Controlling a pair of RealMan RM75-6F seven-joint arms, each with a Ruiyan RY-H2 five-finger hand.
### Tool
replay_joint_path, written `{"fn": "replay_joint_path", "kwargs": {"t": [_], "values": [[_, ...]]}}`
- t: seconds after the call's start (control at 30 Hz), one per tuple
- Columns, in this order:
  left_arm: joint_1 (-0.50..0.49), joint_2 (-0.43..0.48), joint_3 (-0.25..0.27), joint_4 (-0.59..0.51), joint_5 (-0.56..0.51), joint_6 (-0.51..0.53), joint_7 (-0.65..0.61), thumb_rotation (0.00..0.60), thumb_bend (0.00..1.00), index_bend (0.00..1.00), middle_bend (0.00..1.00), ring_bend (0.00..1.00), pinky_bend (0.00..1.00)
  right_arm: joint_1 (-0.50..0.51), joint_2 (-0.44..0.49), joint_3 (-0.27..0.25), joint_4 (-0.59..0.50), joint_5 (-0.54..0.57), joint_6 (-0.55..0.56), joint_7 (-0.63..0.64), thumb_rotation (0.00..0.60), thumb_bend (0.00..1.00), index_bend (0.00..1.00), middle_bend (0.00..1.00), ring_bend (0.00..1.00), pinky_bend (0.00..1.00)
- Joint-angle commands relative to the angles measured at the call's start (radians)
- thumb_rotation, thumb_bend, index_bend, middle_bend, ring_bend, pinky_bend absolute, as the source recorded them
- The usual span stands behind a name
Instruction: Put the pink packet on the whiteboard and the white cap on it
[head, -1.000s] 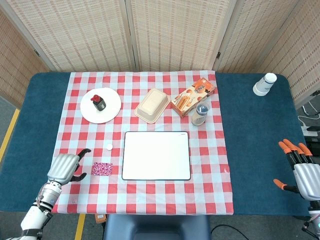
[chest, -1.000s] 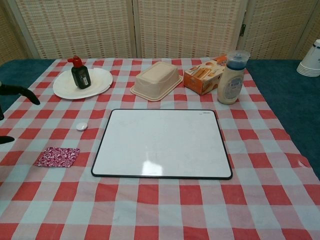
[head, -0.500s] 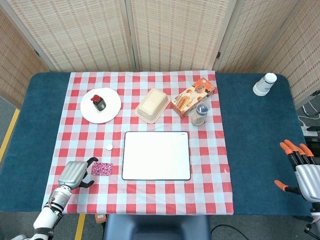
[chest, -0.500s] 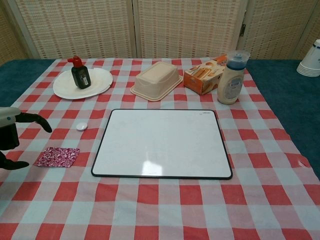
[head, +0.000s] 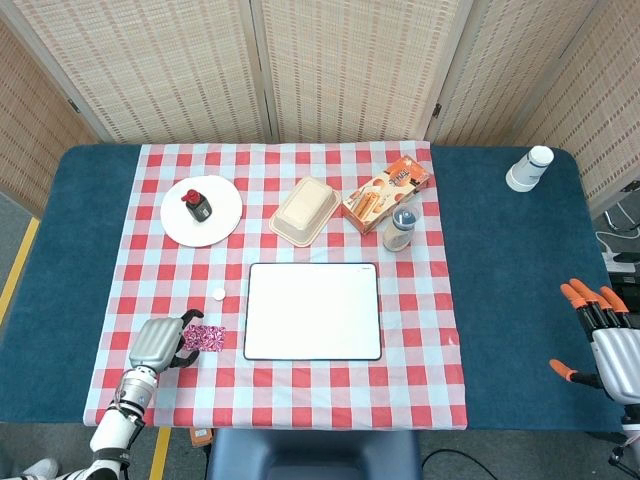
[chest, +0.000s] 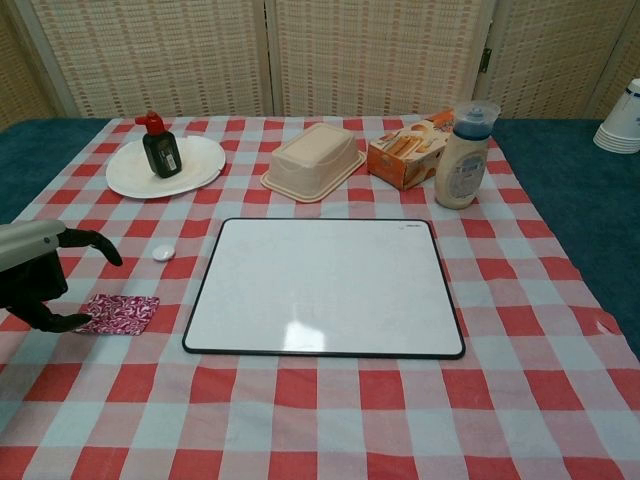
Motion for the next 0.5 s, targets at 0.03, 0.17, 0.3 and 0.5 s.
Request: {"fn": "replay_joint_path", "kwargs": {"t": [0.03, 0.17, 0.3, 0.5], "values": [[0.0, -0.021, 0.008, 0.016, 0.003, -0.001, -0.001, 0.6, 0.29, 0.27, 1.0, 1.0, 1.0, 0.0, 0.001, 0.0, 0.0, 0.001, -0.001, 0.0, 0.6, 0.05, 0.07, 0.0, 0.0, 0.03], [-0.007, -0.036, 0.014, 0.039, -0.005, -0.018, 0.005, 0.6, 0.29, 0.27, 1.0, 1.0, 1.0, 0.0, 0.001, 0.0, 0.001, 0.001, -0.001, 0.003, 0.6, 0.05, 0.07, 0.0, 0.0, 0.03], [-0.013, -0.05, 0.016, 0.06, -0.017, -0.031, 0.008, 0.6, 0.29, 0.27, 1.0, 1.0, 1.0, 0.001, 0.003, 0.001, 0.001, 0.003, -0.003, 0.007, 0.6, 0.05, 0.07, 0.0, 0.0, 0.03], [-0.017, -0.067, 0.014, 0.083, -0.024, -0.034, 0.009, 0.6, 0.29, 0.27, 1.0, 1.0, 1.0, 0.002, 0.004, 0.001, 0.0, 0.006, -0.006, 0.009, 0.6, 0.05, 0.07, 0.0, 0.0, 0.03]]}}
